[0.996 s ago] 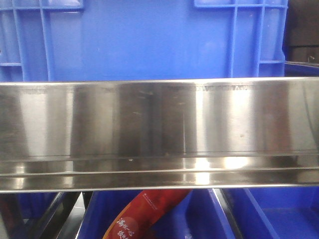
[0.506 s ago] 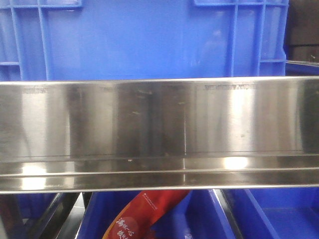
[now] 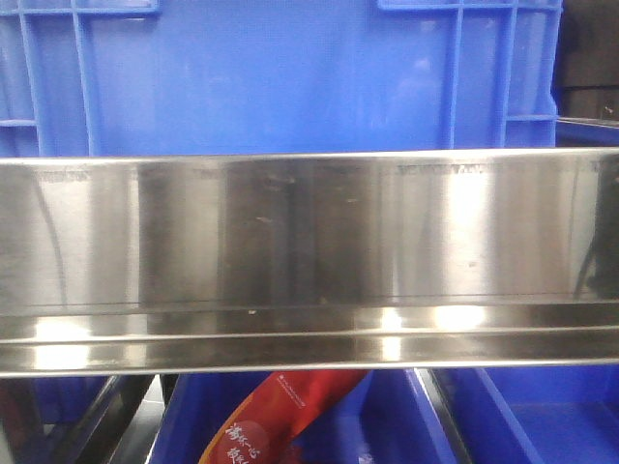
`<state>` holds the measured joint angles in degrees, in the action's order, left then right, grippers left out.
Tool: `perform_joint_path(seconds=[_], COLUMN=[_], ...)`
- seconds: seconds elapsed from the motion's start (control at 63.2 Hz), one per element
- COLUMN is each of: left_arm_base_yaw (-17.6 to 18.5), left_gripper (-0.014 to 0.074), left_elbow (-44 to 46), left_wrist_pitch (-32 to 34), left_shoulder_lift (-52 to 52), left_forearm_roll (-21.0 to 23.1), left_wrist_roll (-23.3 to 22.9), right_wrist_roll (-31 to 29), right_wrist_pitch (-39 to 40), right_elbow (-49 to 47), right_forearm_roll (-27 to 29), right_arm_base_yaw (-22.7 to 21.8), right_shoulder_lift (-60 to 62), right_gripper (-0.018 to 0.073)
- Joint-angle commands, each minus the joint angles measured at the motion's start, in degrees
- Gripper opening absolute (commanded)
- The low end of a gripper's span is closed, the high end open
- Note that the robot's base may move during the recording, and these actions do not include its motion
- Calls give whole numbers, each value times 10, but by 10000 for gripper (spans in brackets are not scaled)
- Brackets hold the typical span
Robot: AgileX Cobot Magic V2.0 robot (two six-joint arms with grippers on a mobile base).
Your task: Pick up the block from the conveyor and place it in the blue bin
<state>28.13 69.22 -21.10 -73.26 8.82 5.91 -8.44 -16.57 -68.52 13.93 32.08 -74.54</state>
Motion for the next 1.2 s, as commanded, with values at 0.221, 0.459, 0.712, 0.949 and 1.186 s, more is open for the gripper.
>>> perform_joint_path(seconds=[0.221,0.459,0.712,0.949,1.186], left_arm_base_yaw=[4,4,4,4,-32], left_gripper=[288,189,-111,-111,-111], left_elbow=[6,6,6,0,-102], left_wrist_pitch=[37,66,55,54,60], left_shoulder_lift=[2,8,7,49,161], left_forearm_roll=[-1,-1,-1,-1,-2], left_wrist_roll=[-2,-2,-2,-2,-2], right_wrist_roll=[-1,-1,-1,-1,-1], right_wrist_pitch=[23,20,12,-19,-19], right_elbow=[-8,-12,-12,-12,49], right_forearm_roll=[2,2,2,2,-7], right_arm_base_yaw=[1,0,-7,-39,-91], right_shoulder_lift=[4,20,17,58,169], right_gripper=[568,438,-160,-162,-162])
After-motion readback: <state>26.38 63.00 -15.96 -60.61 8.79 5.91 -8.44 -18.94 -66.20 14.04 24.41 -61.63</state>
